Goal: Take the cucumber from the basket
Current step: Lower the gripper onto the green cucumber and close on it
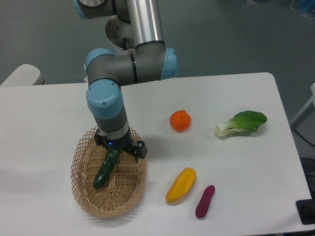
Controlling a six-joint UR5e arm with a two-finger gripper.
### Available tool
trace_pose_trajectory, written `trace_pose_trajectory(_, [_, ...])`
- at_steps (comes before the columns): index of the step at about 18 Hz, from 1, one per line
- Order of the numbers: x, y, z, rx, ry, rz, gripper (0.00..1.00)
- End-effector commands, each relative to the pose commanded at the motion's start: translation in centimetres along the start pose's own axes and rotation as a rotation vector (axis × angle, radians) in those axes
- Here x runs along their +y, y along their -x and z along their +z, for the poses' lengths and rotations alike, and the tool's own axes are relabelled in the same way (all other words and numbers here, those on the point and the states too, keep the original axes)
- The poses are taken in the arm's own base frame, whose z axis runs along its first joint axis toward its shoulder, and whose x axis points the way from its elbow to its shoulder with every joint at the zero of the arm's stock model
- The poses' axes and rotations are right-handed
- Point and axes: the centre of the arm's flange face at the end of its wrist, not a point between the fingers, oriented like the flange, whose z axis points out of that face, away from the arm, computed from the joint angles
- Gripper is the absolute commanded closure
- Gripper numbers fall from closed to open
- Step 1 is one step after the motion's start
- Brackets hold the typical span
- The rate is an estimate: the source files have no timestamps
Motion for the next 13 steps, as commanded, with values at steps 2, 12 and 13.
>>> trace_pose_trajectory(2, [0.1,-0.1,0.3,0.004,0.004,-0.006,0.00])
trace_pose_trajectory(12, [0.3,-1.8,1.5,0.054,0.008,0.010,0.00])
trace_pose_trajectory(13, [0.3,-2.3,2.2,0.060,0.021,0.016,0.00])
